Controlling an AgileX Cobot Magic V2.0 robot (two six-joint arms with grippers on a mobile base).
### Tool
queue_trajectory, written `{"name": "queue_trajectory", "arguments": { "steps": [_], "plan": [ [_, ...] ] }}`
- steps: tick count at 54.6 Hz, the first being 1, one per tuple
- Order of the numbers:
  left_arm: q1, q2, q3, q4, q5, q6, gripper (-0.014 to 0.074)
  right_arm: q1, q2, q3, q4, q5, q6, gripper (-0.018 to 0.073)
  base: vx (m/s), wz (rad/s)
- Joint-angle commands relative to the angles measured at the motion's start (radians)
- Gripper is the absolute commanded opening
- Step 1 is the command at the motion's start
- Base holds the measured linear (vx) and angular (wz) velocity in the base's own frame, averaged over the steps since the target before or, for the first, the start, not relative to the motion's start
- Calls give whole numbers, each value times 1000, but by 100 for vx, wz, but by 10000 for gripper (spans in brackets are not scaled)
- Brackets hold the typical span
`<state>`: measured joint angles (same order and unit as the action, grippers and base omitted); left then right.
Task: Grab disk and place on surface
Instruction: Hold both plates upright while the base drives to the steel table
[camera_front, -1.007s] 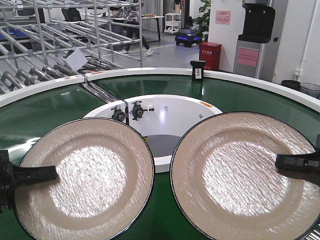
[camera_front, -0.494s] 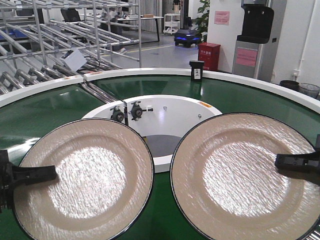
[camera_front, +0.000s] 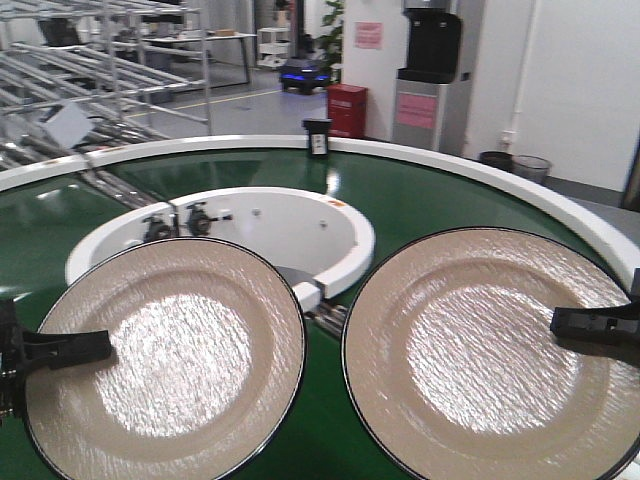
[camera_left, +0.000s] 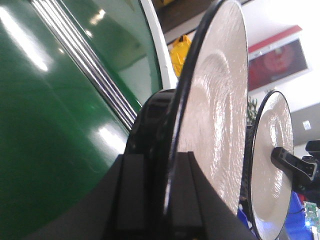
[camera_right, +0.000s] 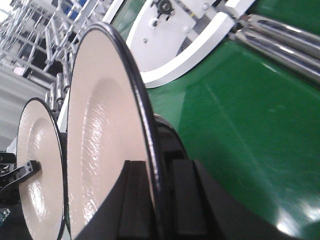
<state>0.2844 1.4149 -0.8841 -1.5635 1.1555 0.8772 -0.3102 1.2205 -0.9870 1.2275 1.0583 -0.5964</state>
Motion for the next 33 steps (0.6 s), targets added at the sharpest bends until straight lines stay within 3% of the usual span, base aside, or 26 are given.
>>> {"name": "queue_trajectory", "arguments": {
  "steps": [1, 33],
  "plan": [
    [-1, -39, -29, -143, 93, -15, -1, -7, -30, -30, 130, 2, 1, -9, -11, -41],
    [-1, -39, -29, -143, 93, -15, -1, -7, -30, -30, 132, 3, 1, -9, -12, -47]
  ]
}}
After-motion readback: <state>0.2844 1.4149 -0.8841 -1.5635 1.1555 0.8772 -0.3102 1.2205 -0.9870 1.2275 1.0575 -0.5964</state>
